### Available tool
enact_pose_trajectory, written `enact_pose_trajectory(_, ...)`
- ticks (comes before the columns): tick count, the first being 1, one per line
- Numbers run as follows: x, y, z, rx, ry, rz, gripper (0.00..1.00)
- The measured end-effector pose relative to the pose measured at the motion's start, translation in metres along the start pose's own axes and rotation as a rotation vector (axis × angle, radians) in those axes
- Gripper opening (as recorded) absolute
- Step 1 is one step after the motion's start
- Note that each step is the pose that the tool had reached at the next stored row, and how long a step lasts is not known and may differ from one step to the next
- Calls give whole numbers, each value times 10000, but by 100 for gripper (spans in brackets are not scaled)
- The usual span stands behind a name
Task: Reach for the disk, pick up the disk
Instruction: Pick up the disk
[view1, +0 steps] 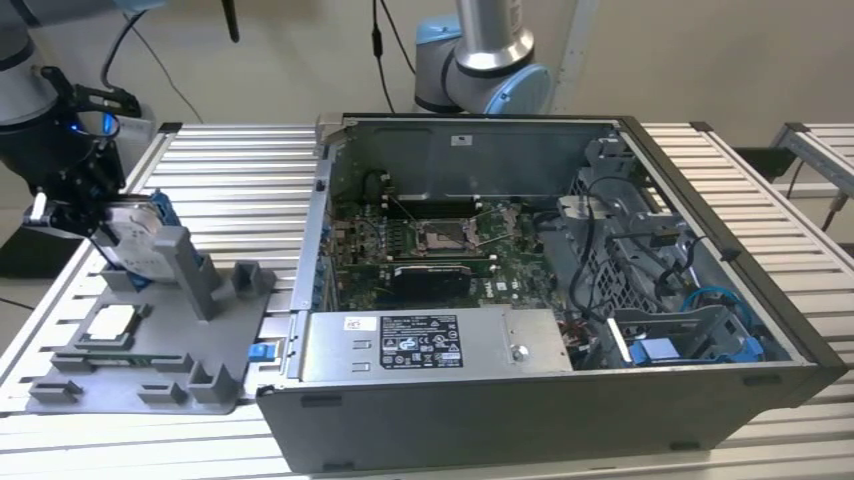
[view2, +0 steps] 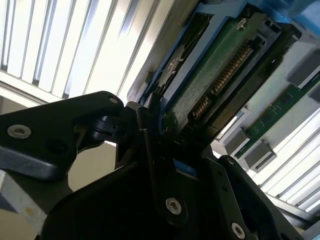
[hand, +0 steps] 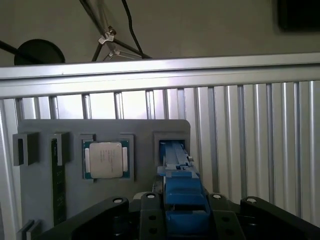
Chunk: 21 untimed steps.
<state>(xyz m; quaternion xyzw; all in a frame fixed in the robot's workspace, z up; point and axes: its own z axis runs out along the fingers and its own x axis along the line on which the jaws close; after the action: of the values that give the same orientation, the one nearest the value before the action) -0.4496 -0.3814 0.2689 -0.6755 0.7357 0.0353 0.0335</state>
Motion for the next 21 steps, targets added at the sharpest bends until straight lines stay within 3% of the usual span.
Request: enact_pose_trajectory(21,-28,2,-285,0,0,0,0)
